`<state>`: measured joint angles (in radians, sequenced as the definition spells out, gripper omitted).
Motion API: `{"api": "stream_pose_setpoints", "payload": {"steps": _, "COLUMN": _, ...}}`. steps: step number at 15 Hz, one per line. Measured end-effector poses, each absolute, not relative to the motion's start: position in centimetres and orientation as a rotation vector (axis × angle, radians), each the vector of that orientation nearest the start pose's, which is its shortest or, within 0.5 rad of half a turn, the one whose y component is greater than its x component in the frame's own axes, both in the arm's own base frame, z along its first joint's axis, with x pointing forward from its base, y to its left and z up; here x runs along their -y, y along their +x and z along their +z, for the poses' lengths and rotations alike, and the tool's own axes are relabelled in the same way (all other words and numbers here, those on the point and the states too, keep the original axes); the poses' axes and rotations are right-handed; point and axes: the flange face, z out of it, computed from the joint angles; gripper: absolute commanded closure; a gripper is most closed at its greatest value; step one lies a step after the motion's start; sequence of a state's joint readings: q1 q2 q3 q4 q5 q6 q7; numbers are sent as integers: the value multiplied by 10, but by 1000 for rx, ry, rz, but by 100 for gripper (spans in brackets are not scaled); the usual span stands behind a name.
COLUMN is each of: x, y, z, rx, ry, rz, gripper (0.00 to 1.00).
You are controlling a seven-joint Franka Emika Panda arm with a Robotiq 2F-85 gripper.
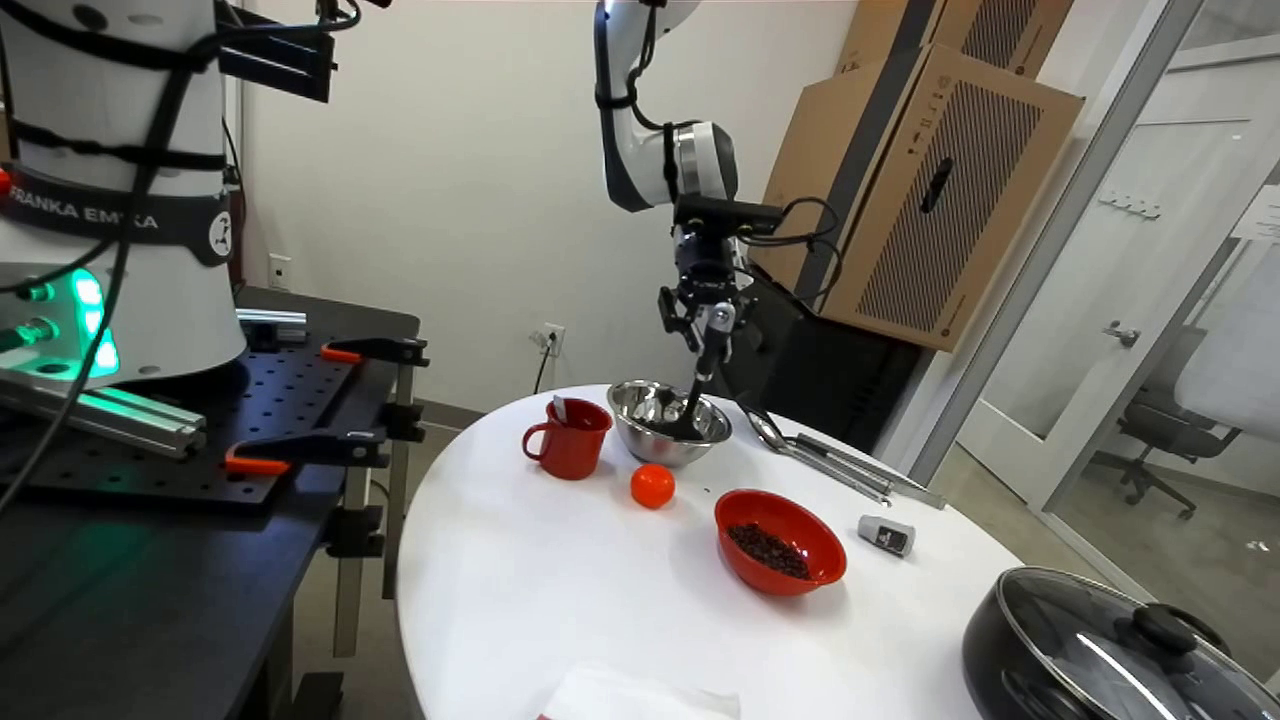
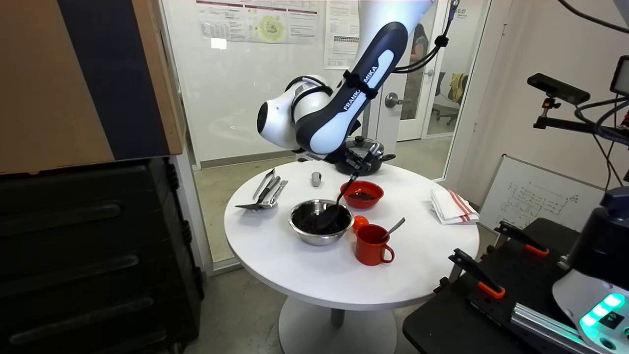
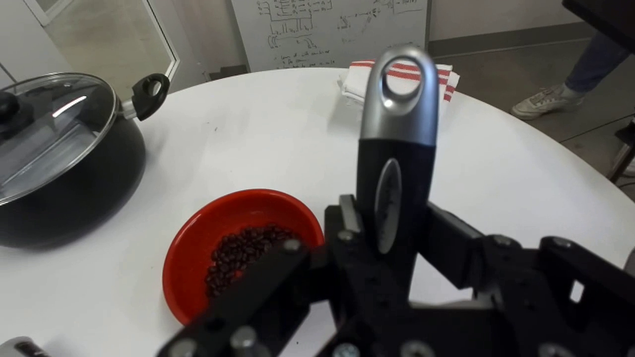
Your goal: Pick the spoon and stir the contents in the silver bowl
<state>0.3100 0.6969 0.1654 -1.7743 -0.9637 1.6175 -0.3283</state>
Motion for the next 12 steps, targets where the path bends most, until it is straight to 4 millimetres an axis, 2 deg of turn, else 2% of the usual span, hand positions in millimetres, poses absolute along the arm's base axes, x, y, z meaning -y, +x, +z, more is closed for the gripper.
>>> {"api": "stream_pose_setpoints", "payload": {"steps": 8, "x": -230, "y": 541, "z": 141, "rx": -1365, "ry": 1716, "rz": -795, "gripper": 92}}
{"api": "stream_pose_setpoints", "payload": {"steps": 12, "x": -233, "y": 534, "z": 143, "rx": -1411, "ry": 1660, "rz": -866, "gripper": 92}}
